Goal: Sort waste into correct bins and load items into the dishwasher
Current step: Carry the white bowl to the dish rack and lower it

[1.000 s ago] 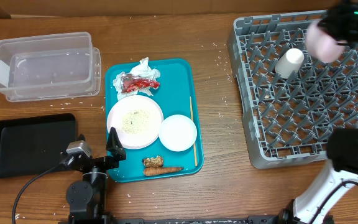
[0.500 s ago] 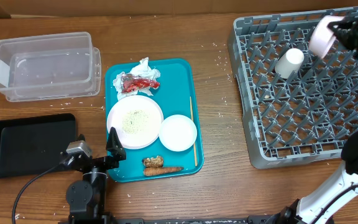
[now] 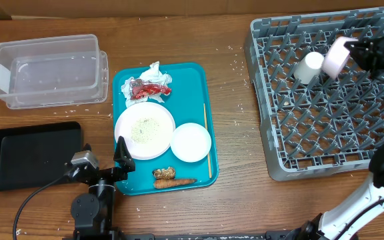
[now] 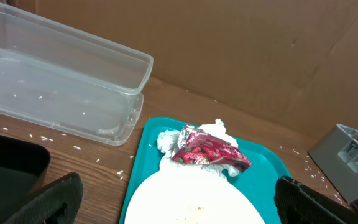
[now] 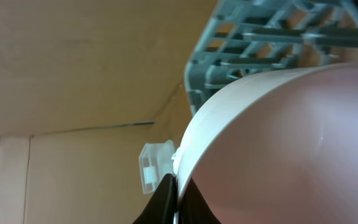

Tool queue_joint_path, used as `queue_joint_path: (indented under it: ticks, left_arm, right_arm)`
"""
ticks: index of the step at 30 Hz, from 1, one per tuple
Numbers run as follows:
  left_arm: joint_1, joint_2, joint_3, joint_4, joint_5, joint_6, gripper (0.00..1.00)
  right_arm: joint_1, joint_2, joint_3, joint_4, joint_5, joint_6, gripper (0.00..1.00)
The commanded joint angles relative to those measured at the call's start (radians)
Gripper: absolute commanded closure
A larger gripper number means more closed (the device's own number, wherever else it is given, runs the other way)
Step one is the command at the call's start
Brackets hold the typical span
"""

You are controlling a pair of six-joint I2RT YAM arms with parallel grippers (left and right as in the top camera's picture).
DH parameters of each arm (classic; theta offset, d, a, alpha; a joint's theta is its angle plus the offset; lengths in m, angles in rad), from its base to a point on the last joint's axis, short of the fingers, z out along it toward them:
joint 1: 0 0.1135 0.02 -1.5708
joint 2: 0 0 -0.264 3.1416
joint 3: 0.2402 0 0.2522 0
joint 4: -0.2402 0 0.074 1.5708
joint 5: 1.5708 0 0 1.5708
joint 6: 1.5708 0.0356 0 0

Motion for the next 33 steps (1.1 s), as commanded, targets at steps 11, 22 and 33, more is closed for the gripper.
queue_joint_path:
  ticks: [11,22,33]
  left_arm:
    - [-0.001,-0.010,-0.004,0.003,0.008,-0.014,0.00]
    - [-0.001,-0.010,-0.004,0.003,0.008,-0.014,0.00]
    - [-0.001,-0.010,-0.004,0.003,0.008,-0.014,0.00]
  right_arm:
    - [-0.072,-0.018,-0.013,-0.032,0.055,0.006,0.95]
    - [-0.128,-0.026,-0.011,-0.138,0.212,0.006,0.83]
    - [-0.212,-0.164,0.090,-0.301,0.460,0.006,0.69]
